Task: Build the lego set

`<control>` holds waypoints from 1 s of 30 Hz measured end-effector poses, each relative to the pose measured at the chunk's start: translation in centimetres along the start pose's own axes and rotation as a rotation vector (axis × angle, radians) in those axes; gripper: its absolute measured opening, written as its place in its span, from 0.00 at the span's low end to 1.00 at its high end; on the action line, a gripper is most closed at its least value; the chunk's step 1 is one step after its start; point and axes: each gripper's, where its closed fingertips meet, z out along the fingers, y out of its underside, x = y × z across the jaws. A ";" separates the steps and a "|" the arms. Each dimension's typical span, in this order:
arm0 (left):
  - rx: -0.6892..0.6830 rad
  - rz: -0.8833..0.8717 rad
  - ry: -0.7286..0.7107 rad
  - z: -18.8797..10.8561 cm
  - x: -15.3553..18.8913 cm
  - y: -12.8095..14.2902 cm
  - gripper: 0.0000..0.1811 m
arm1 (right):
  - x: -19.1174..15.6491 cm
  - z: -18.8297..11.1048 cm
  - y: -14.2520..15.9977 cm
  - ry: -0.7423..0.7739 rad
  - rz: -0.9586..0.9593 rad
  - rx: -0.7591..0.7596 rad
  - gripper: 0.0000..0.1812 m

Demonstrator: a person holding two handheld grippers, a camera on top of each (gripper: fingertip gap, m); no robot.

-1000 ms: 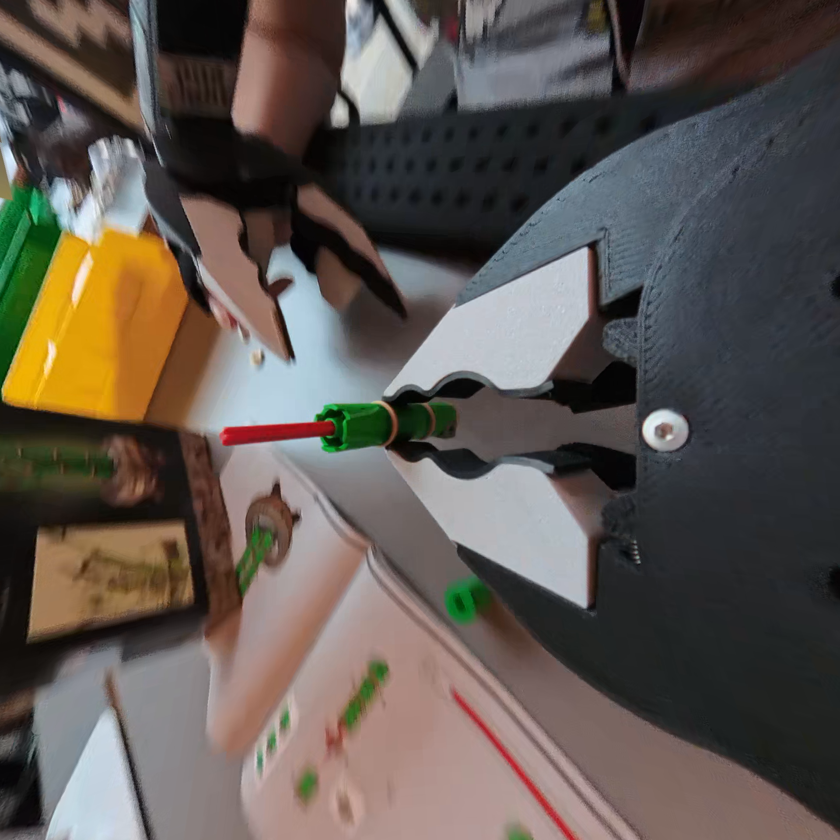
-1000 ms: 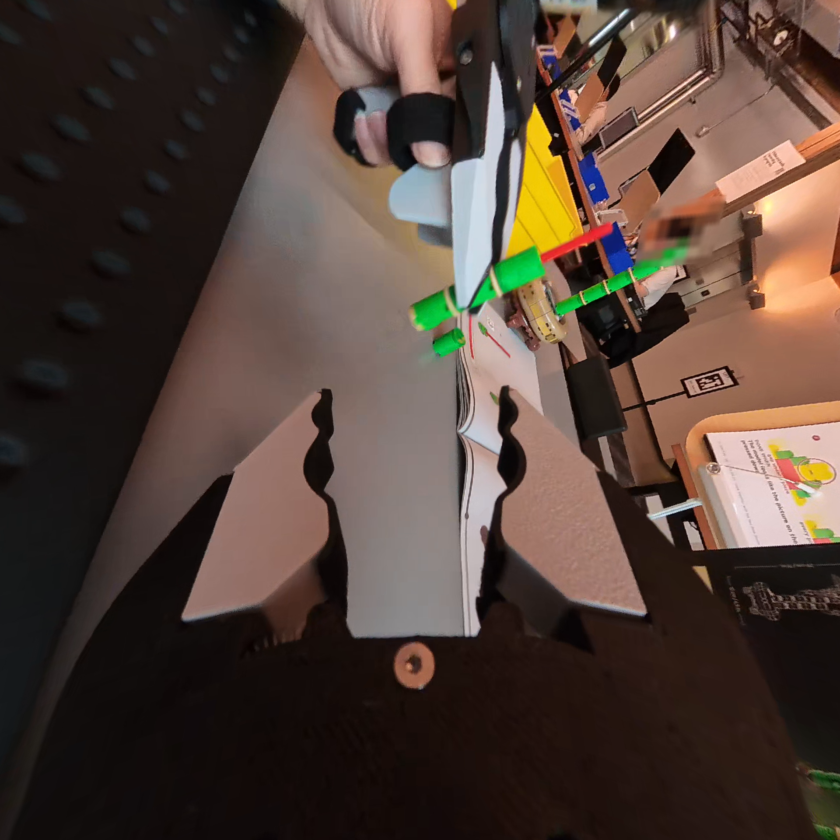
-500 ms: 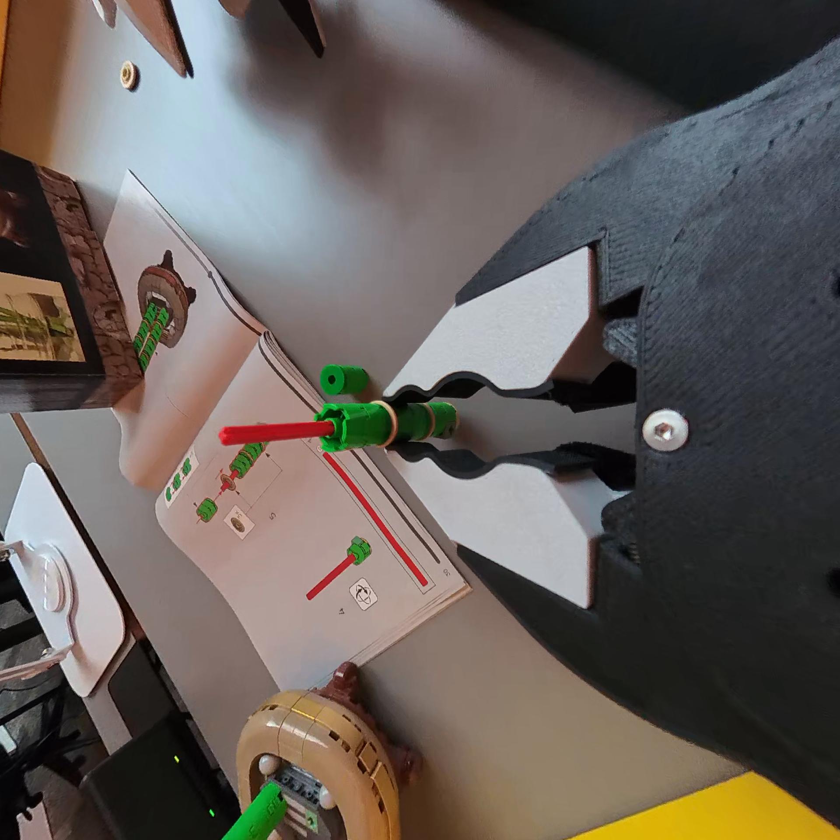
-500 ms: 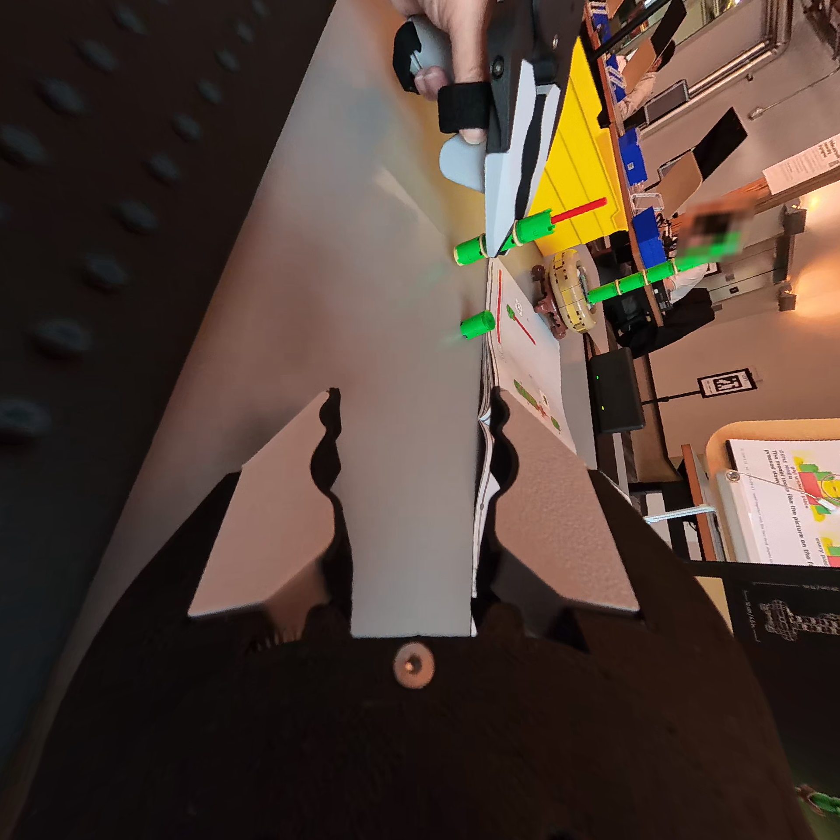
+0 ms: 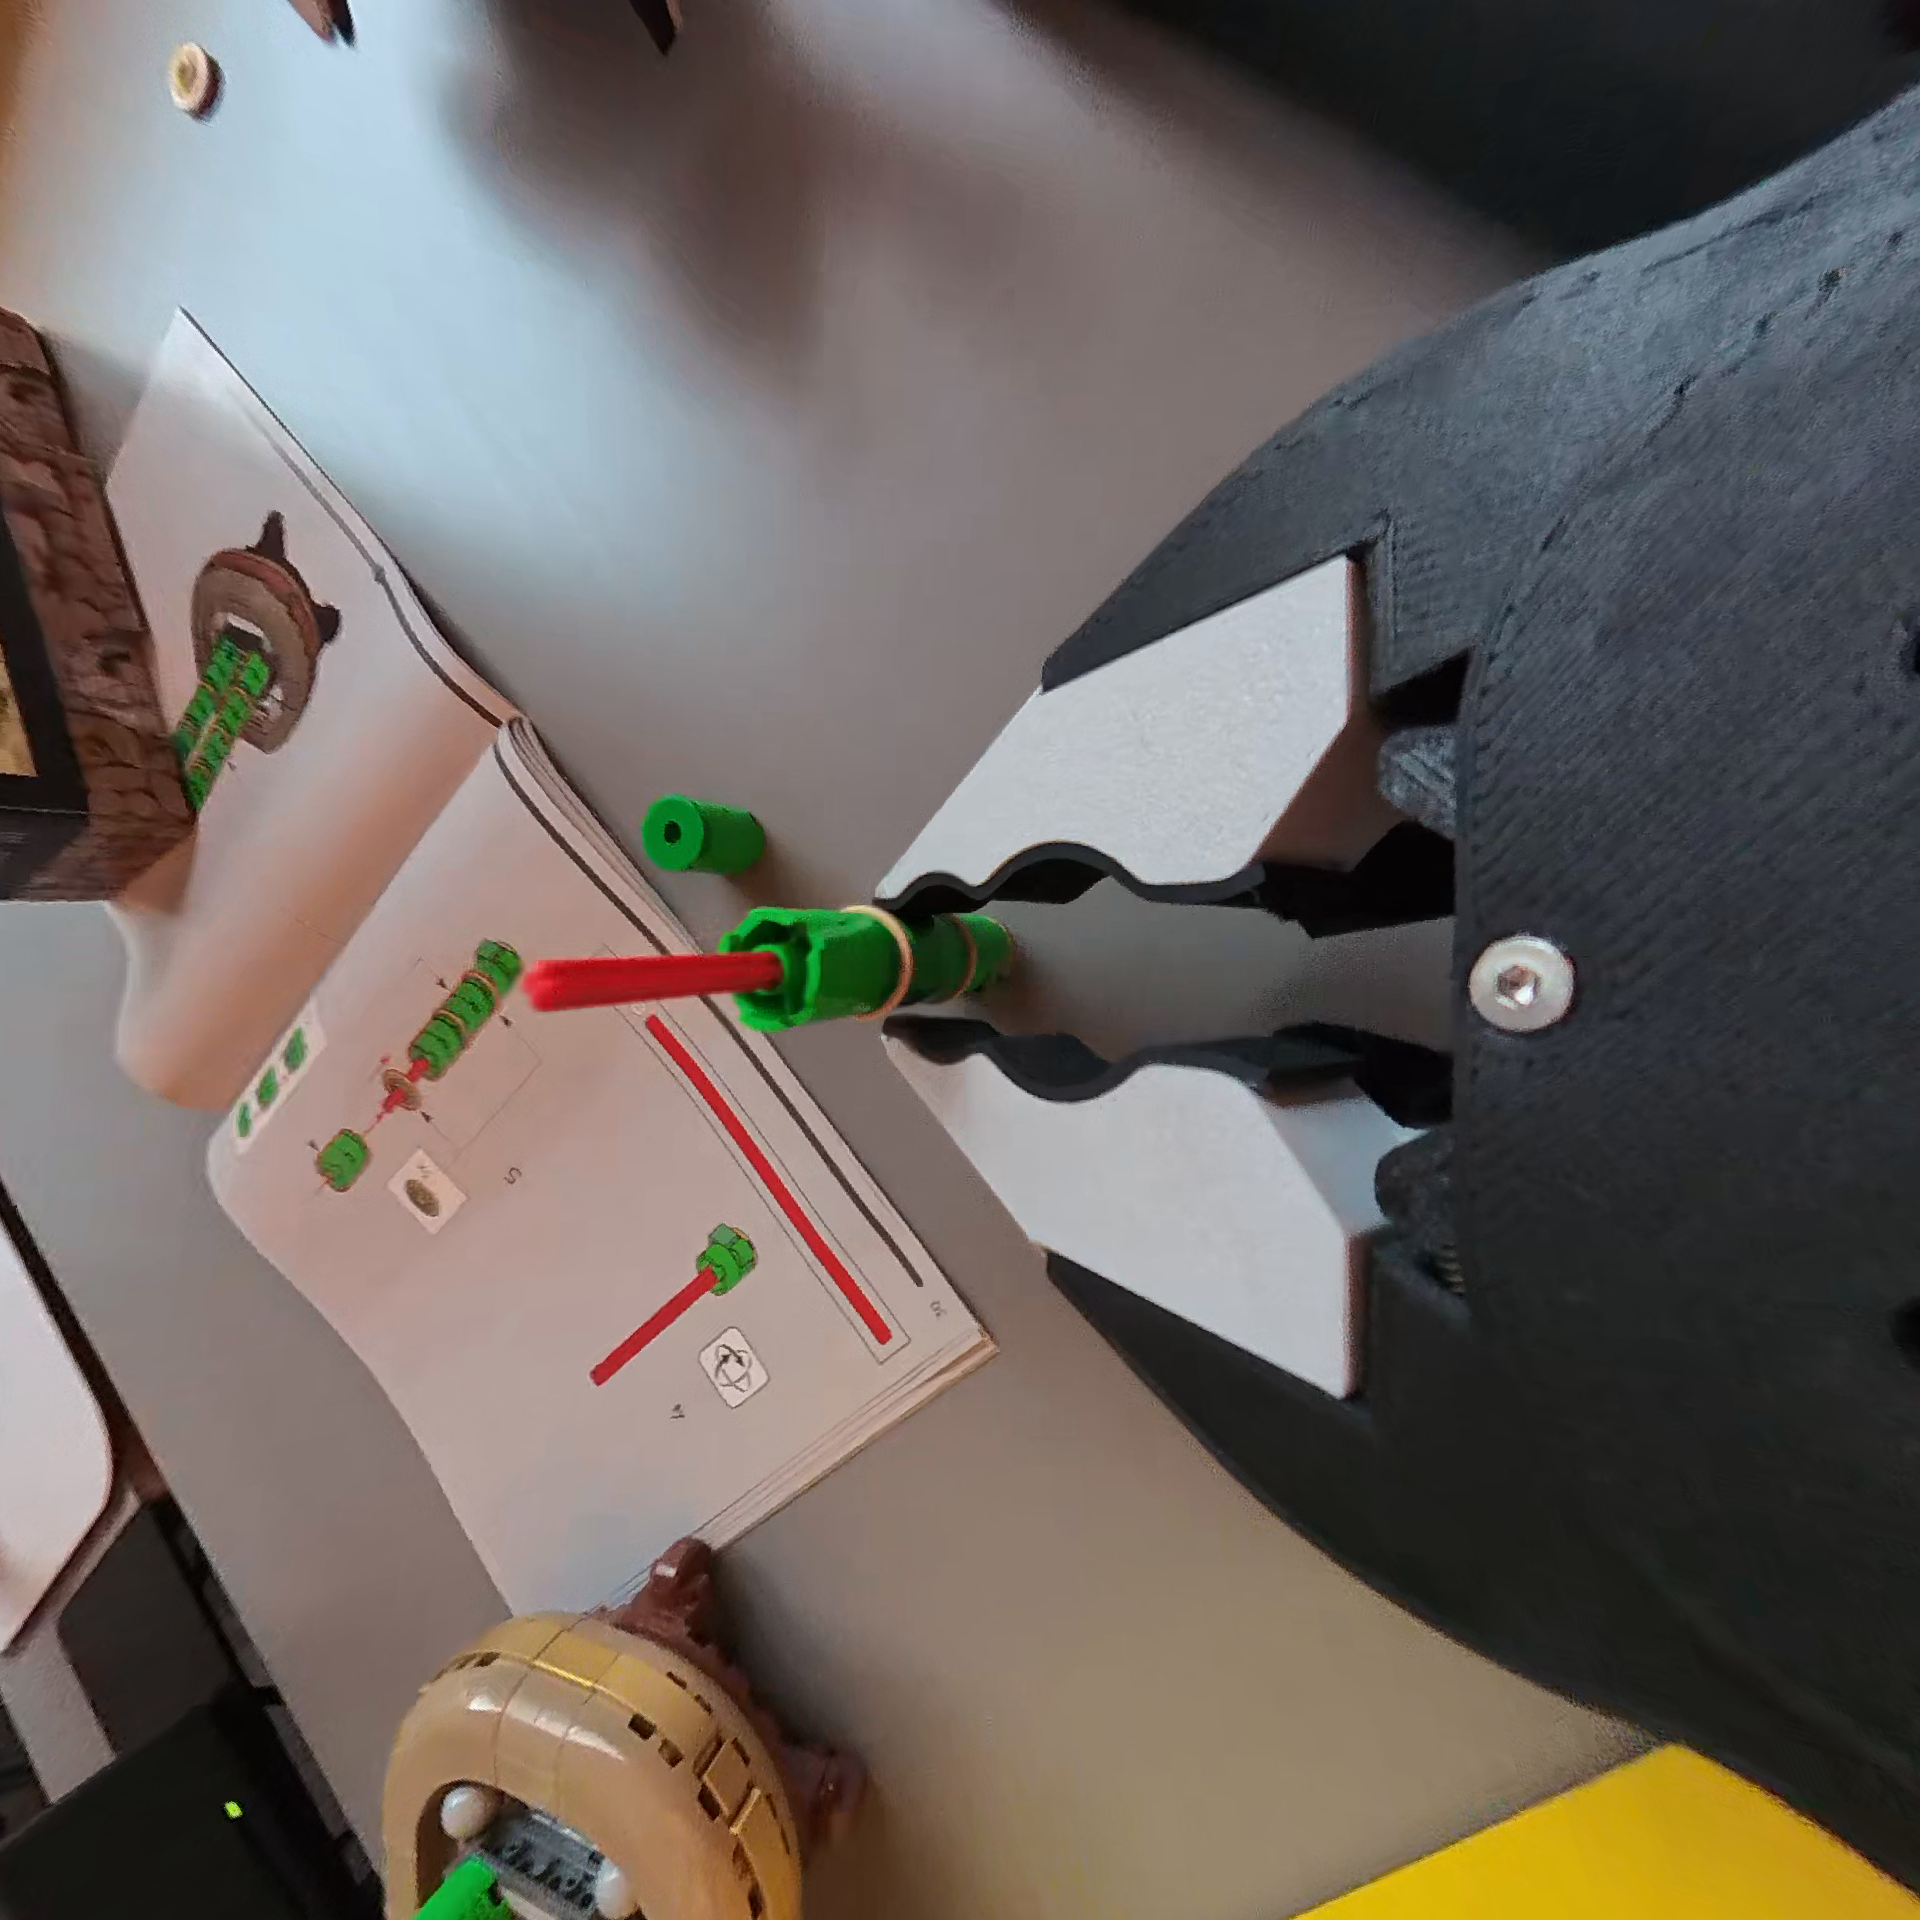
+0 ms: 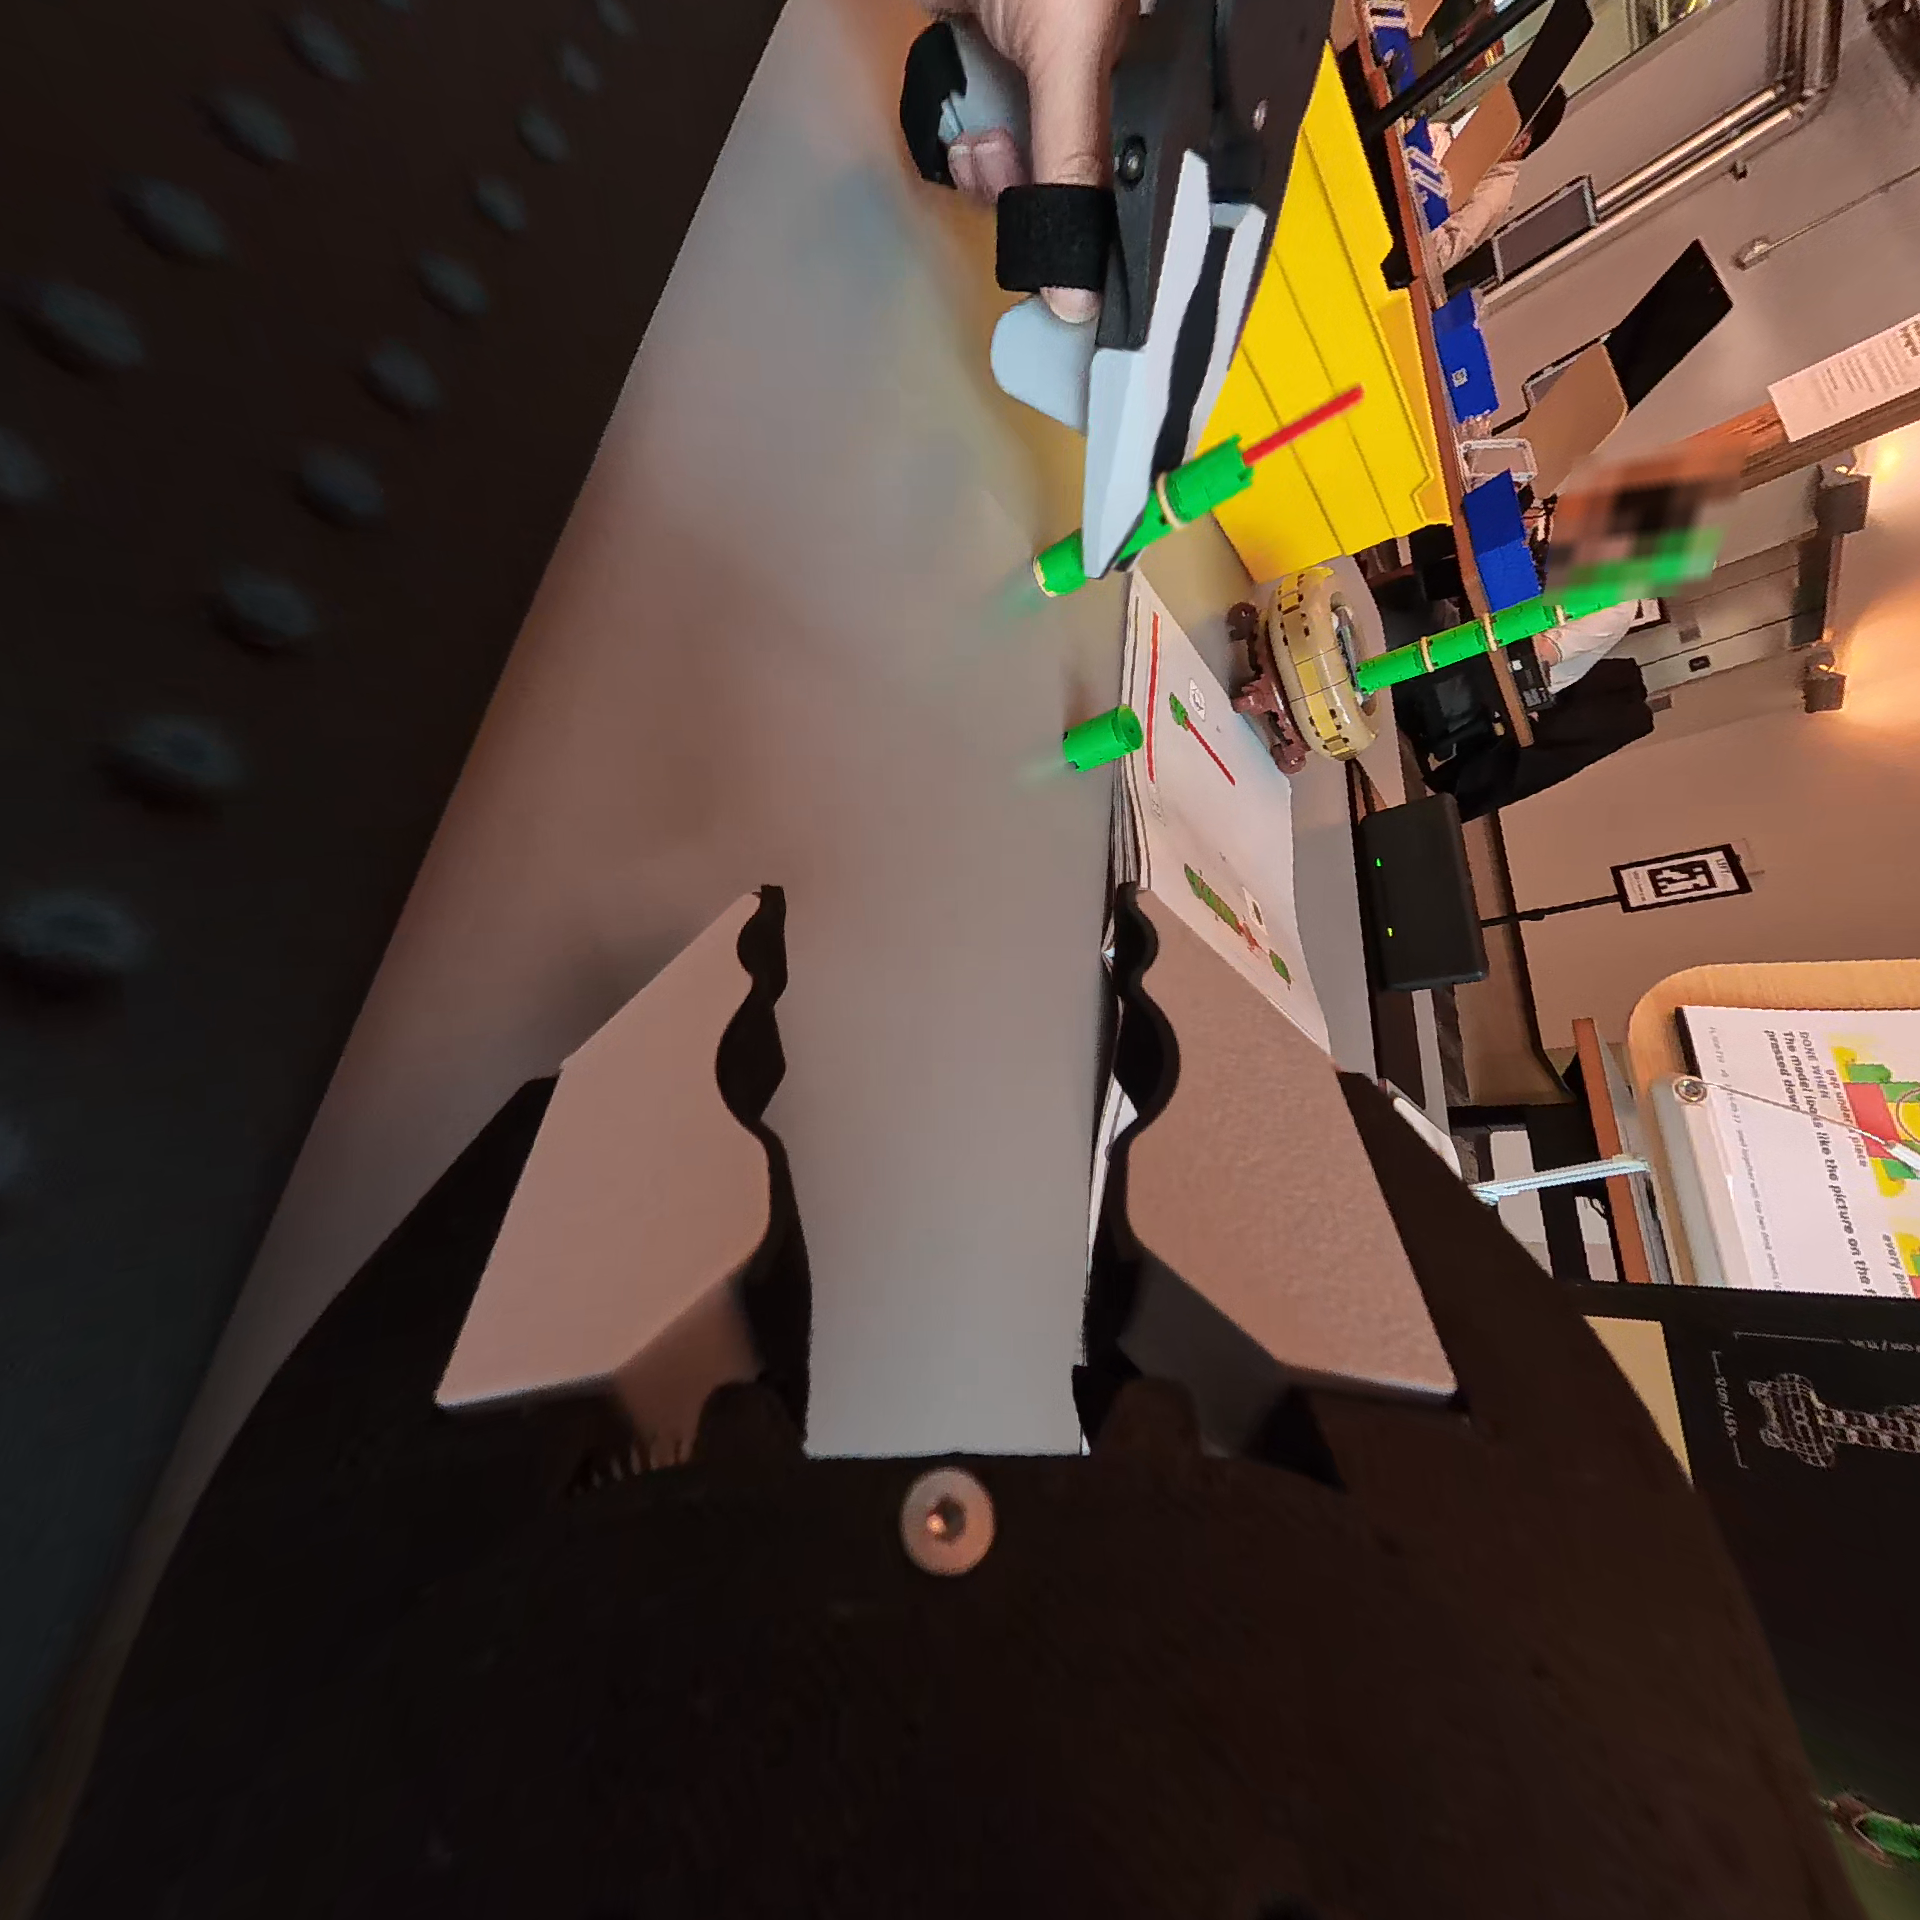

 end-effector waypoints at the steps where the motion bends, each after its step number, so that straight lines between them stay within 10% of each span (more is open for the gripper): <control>1: -0.015 0.001 -0.008 0.1 -0.1 0.2 0.13 | 0.0 0.0 0.0 -0.002 0.001 0.000 0.34; 16: 0.251 -0.094 -0.042 -4.7 -1.3 -2.8 0.29 | -0.1 -0.1 0.0 -0.012 0.008 0.006 0.35; 30: 0.605 -0.179 -0.387 -19.6 -5.3 -6.2 0.28 | 0.6 -0.2 0.3 0.026 0.011 0.002 0.34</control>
